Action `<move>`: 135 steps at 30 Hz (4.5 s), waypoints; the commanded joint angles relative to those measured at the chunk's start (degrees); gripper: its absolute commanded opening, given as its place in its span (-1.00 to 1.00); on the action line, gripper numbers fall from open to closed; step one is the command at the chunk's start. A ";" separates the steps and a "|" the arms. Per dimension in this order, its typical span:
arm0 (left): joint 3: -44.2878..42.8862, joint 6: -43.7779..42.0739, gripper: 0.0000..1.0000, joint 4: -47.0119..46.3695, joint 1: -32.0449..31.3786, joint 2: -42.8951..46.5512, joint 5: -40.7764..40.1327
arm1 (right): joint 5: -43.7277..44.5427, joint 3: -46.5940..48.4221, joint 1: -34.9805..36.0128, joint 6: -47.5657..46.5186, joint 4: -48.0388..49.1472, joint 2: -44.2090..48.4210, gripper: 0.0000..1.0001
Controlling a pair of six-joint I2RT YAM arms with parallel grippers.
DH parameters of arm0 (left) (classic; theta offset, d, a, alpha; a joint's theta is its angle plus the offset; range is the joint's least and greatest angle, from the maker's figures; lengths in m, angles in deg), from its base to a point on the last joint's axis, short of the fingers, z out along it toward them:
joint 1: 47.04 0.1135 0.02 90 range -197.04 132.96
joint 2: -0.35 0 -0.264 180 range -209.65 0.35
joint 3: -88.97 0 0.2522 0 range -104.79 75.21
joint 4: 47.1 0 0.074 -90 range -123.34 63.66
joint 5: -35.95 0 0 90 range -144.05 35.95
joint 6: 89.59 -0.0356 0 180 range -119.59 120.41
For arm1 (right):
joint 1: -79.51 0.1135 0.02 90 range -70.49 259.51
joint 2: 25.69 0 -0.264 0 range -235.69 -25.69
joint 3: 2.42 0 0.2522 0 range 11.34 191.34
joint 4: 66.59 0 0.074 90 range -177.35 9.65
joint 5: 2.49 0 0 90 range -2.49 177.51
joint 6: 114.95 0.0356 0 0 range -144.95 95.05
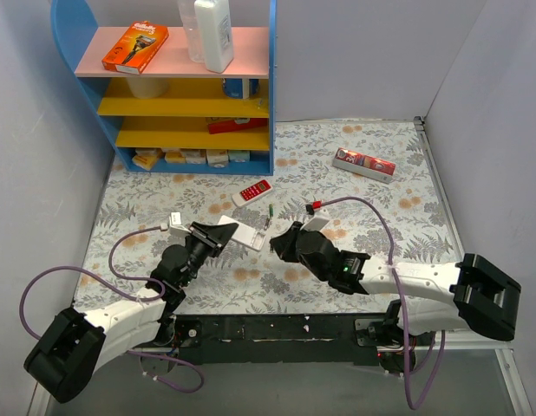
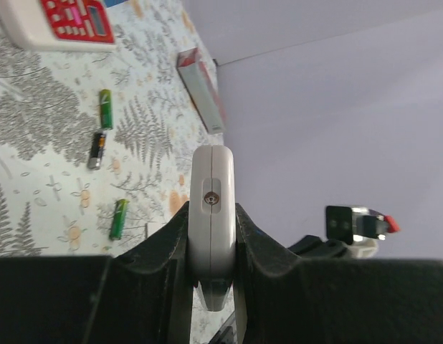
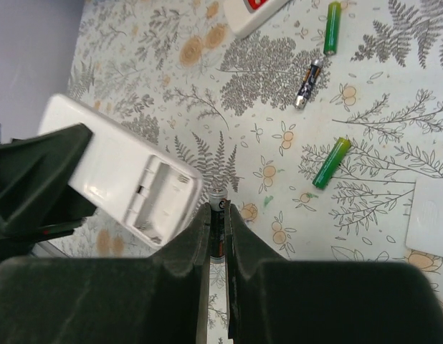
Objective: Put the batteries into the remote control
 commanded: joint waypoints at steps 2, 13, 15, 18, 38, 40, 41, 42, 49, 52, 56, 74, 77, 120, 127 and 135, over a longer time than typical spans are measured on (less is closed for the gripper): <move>12.70 -1.49 -1.00 -11.85 -0.63 -0.65 0.97 | -1.21 4.42 -0.21 1.26 4.45 -2.90 -0.97; 10.06 -5.97 -1.00 -24.33 -0.72 -6.10 -1.05 | 7.30 7.50 -0.21 -4.19 3.57 1.40 -0.97; 9.54 -6.85 -1.00 -25.74 -0.72 -7.42 -1.84 | 8.80 7.33 -0.21 -5.51 3.74 2.97 -0.97; 8.31 -9.22 -1.00 -29.17 -0.72 -8.74 -2.64 | 11.62 7.59 -0.21 -7.97 4.01 4.64 -0.97; 4.08 -17.40 -1.00 -61.61 -0.72 -26.24 1.58 | 10.75 6.62 -0.21 -12.46 15.18 1.93 -0.97; 4.17 -18.62 -1.00 -59.60 -0.72 -23.34 1.67 | 10.40 6.36 -0.21 -11.42 13.86 2.10 -0.97; 4.26 -18.81 -1.00 -58.55 -0.72 -22.12 1.76 | 10.31 6.10 -0.21 -10.71 12.20 2.02 -0.97; 4.35 -18.98 -1.00 -56.88 -0.63 -20.54 1.84 | 10.31 6.01 -0.21 -9.49 10.96 1.84 -0.97; 4.44 -18.63 -1.00 -59.41 -0.72 -18.15 3.34 | 7.50 6.18 -0.12 -7.54 11.39 1.49 -0.97; 3.91 -18.28 -1.00 -58.71 -0.72 -16.48 4.13 | 6.09 6.01 -0.21 -8.15 12.80 2.19 -0.97; 2.95 -19.60 -1.00 -56.17 -0.72 -11.40 4.39 | 4.68 5.66 -0.04 -7.37 12.18 2.72 -0.97; 1.80 -18.02 -1.00 -48.16 -0.89 -4.17 -0.35 | 7.93 6.71 2.78 -9.30 15.52 1.67 -0.97; 1.98 -17.58 -1.00 -49.74 -0.89 -5.23 -0.53 | 9.16 7.32 3.13 -8.68 15.43 0.70 -0.97; 2.68 -5.89 -1.00 -4.48 -1.60 -10.58 -3.08 | 2.93 -3.48 -0.47 -10.80 -11.01 16.78 -0.97; 2.59 -3.96 -0.78 0.70 -2.21 -14.01 -4.13 | -2.87 -7.00 -5.13 -8.86 -12.78 18.89 -0.97; 2.77 0.00 -0.47 4.21 -2.48 -18.41 -3.34 | -4.37 -7.53 -7.59 -9.65 -13.22 19.94 -0.97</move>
